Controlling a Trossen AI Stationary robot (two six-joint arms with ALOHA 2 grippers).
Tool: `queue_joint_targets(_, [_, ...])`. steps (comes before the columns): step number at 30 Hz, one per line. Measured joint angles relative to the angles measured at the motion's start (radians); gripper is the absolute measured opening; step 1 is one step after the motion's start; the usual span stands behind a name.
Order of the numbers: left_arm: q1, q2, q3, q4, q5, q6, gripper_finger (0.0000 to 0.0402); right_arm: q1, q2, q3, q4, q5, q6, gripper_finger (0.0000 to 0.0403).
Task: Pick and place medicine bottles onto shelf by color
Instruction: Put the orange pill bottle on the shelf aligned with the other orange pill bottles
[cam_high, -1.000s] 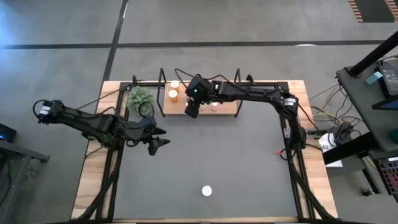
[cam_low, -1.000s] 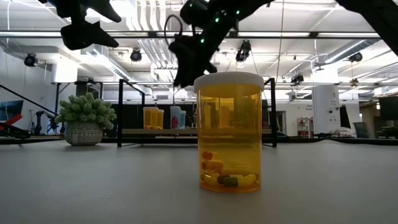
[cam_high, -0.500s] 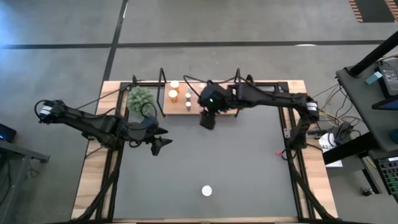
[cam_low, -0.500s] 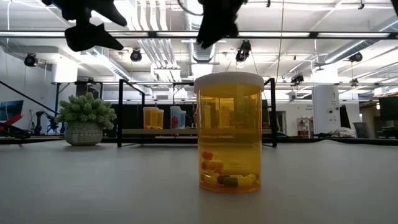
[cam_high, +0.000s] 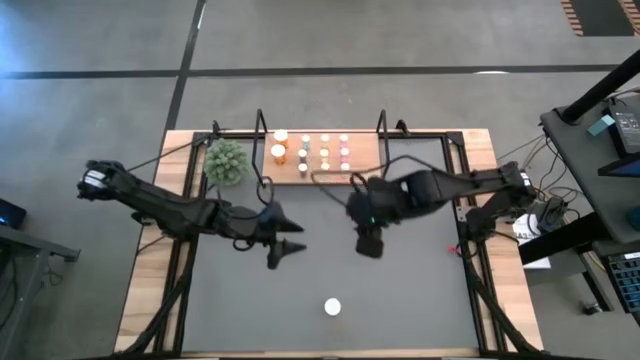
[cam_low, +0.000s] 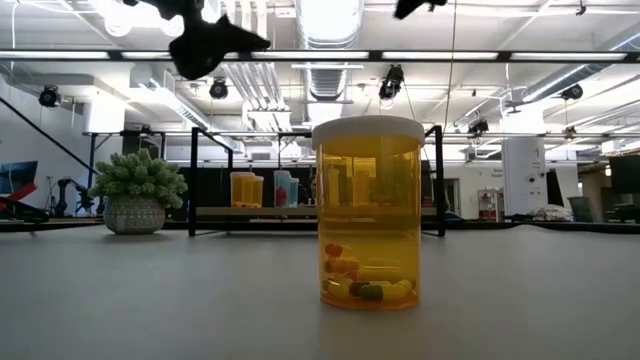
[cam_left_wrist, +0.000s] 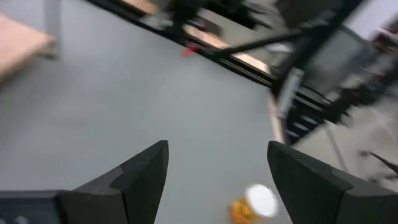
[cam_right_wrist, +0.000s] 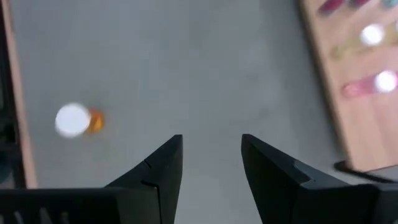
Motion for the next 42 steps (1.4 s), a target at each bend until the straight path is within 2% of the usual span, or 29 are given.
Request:
queue_joint_targets(5, [-0.061, 0.090, 0.000, 0.067, 0.069, 0.006, 0.0258, 0.107, 0.012, -0.017, -0.013, 0.013, 0.053, 0.0155])
queue_joint_targets(10, [-0.131, 0.157, 0.000, 0.070, 0.071, -0.018, 0.0258, 0.196, 0.012, -0.047, -0.010, 0.140, 0.167, 0.0155])
queue_joint_targets(15, [-0.207, 0.199, 0.002, 0.069, 0.072, -0.072, 0.0258, 0.271, 0.012, -0.065, -0.011, 0.171, 0.300, 0.0155])
queue_joint_targets(17, [-0.229, 0.202, 0.004, 0.070, 0.076, -0.066, 0.0258, 0.312, 0.009, -0.066, 0.001, 0.254, 0.289, 0.0155])
queue_joint_targets(20, [-0.240, 0.196, 0.005, 0.069, 0.076, -0.047, 0.0258, 0.376, -0.010, -0.067, 0.009, 0.435, 0.151, 0.0155])
queue_joint_targets(23, [-0.254, 0.164, 0.004, 0.070, 0.092, 0.017, 0.0258, 0.406, -0.053, -0.104, 0.102, 0.578, 0.098, 0.0155])
queue_joint_targets(26, [-0.287, 0.138, 0.000, 0.069, 0.102, 0.073, 0.0258, 0.388, -0.125, -0.214, 0.261, 0.614, 0.078, 0.0154])
queue_joint_targets(30, [-0.311, 0.121, -0.007, -0.004, 0.100, 0.110, 0.0258, 0.346, -0.257, -0.444, 0.497, 0.608, 0.091, 0.0150])
queue_joint_targets(37, [-0.327, 0.118, -0.007, -0.018, 0.096, 0.207, 0.0258, 0.311, -0.465, -0.863, 0.958, 0.470, 0.149, 0.0148])
queue_joint_targets(42, [-0.328, 0.123, -0.007, -0.017, 0.071, 0.188, 0.0258, 0.311, -0.565, -1.091, 1.197, 0.461, 0.143, 0.0148])
